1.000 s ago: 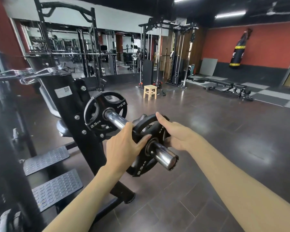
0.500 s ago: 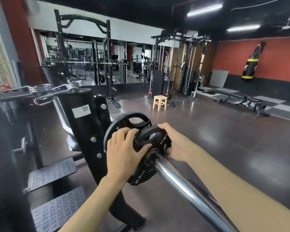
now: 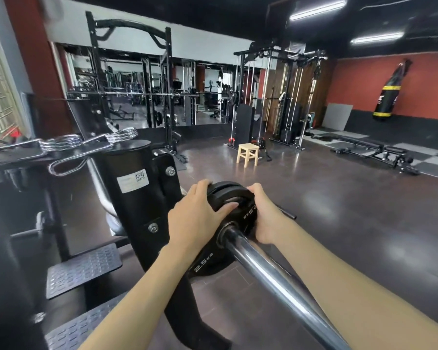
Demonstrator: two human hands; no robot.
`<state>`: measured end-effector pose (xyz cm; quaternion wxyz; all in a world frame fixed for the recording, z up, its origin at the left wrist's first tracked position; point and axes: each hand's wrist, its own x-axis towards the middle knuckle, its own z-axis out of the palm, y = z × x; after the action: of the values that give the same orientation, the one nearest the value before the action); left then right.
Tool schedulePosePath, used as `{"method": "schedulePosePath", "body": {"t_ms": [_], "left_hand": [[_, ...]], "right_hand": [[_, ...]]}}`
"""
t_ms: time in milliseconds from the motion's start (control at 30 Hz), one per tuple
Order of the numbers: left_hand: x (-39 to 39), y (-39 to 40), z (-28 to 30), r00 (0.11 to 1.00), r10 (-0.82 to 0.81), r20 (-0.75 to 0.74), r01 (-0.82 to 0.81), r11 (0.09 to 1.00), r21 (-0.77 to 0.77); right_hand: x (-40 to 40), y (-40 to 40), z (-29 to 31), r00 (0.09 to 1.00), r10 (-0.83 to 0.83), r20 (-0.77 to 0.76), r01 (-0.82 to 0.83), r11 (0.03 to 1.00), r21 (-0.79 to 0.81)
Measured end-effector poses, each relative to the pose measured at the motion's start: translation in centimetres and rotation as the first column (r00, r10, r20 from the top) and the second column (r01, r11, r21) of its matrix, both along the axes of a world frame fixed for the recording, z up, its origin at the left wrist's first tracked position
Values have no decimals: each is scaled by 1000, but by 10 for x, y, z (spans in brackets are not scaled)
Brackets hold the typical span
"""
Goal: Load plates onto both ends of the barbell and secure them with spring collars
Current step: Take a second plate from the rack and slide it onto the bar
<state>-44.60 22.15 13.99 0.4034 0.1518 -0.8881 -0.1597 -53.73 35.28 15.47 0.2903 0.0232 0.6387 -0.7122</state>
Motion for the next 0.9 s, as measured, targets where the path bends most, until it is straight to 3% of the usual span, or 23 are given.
{"method": "schedulePosePath", "body": {"t_ms": [267,467,700,733,800,900], "left_hand": [[3,-15,3,976,-208,69,194,966,172],[4,-12,-1,986,-165,9,160,966,202],[14,-3,-2,988,-148,51,138,976,170],[20,2,-3,990,-132,54,122,980,158],[37,14,-10,996,-80,33,74,984,160],[72,27,-17,999,-15,-49,25,977,210]], "right_hand": [[4,5,1,999,-19,-32,20,999,50],[9,3,5,999,-40,-23,43,994,103],[22,4,7,997,-79,-23,81,989,122],[29,6,9,994,-97,-50,103,983,149],[41,13,9,959,-130,-251,195,947,256],[64,15,13,779,-109,-618,346,896,278]]}}
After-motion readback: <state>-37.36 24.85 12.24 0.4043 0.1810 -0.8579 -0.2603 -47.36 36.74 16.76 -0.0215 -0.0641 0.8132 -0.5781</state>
